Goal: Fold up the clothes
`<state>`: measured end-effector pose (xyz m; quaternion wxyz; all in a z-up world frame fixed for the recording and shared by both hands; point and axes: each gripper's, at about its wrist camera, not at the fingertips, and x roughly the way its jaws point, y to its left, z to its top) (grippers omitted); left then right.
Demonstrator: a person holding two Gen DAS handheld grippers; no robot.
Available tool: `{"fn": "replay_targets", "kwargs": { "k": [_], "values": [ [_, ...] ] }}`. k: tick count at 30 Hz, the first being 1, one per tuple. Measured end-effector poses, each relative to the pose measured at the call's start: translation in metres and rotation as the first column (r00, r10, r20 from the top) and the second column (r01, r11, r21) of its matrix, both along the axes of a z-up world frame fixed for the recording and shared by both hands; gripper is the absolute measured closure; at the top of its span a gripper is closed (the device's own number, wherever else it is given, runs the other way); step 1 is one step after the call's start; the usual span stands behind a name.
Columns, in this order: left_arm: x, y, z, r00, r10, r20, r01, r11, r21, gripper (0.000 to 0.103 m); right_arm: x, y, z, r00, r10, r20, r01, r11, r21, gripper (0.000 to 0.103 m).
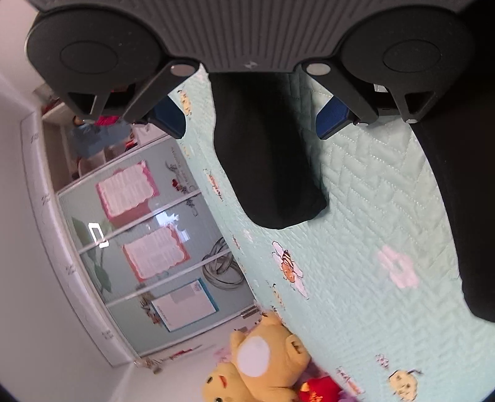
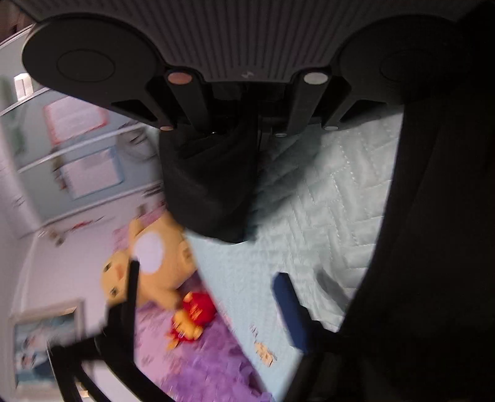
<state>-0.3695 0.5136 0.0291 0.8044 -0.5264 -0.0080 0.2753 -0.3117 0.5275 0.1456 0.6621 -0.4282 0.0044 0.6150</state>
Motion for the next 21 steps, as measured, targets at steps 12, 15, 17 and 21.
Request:
{"fn": "replay_targets", "kwargs": {
  "k": [12, 15, 17, 21],
  "values": [
    [-0.005, 0.008, -0.006, 0.999, 0.032, 0.026, -0.03, 0.997, -0.074, 0.008, 0.002, -0.008, 0.009, 0.942, -0.075, -0.326, 0.093, 0.995, 0.042, 0.056],
    [-0.015, 0.013, 0.001, 0.998, 0.056, 0.04, -0.054, 0.997, -0.057, 0.008, 0.011, 0.004, 0.017, 0.886, -0.133, -0.445, 0.18, 0.981, 0.065, 0.056],
    [-0.017, 0.012, 0.008, 0.998, 0.044, 0.043, -0.043, 0.999, -0.019, 0.008, 0.01, 0.01, 0.016, 0.879, -0.154, -0.452, 0.218, 0.972, 0.092, 0.057],
    [-0.02, 0.011, 0.02, 0.999, 0.016, 0.045, -0.018, 0.999, 0.048, 0.008, -0.027, 0.016, -0.003, 0.997, -0.058, -0.052, 0.067, 0.978, 0.195, 0.086]
  ]
}}
